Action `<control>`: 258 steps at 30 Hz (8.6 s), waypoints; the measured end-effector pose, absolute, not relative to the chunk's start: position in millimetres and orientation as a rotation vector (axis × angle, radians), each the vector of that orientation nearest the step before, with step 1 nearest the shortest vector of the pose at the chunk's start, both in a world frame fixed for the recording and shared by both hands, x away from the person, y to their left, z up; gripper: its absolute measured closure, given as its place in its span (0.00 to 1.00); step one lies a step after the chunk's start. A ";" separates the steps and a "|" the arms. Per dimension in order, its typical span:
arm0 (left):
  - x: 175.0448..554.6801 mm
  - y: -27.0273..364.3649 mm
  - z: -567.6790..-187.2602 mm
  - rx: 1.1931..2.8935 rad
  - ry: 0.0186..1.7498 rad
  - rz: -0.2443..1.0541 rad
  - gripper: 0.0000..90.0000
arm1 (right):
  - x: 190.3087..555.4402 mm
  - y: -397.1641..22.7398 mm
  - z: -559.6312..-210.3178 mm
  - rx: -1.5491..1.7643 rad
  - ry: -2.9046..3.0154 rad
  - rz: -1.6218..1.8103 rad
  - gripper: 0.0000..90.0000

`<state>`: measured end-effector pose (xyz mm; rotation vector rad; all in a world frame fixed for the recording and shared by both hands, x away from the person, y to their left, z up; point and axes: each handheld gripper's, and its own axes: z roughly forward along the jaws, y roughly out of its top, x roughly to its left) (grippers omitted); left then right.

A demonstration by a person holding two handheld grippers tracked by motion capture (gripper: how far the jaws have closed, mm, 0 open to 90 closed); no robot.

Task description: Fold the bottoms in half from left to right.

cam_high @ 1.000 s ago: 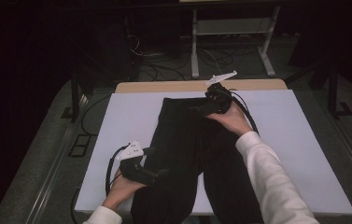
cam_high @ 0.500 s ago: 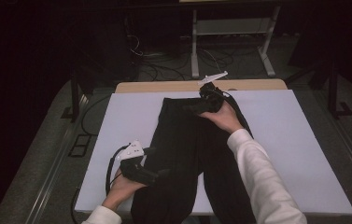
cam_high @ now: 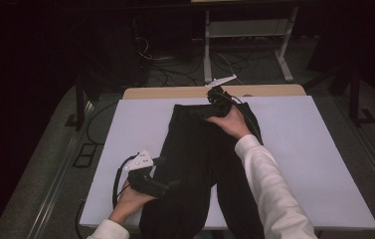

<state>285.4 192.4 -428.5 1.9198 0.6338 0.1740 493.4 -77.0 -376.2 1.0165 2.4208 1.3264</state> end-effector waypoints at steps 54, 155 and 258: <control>285.9 197.3 -426.1 1.889 0.631 0.167 0.00 | 535.8 9.0 -412.8 1.035 2.467 1.296 0.00; 270.2 222.8 -421.7 2.010 0.788 0.159 0.00 | 512.5 17.8 -432.3 1.184 2.343 1.223 0.98; 237.1 259.7 -429.1 1.927 0.855 -0.266 0.99 | 501.1 -12.6 -408.3 1.169 2.298 1.271 0.98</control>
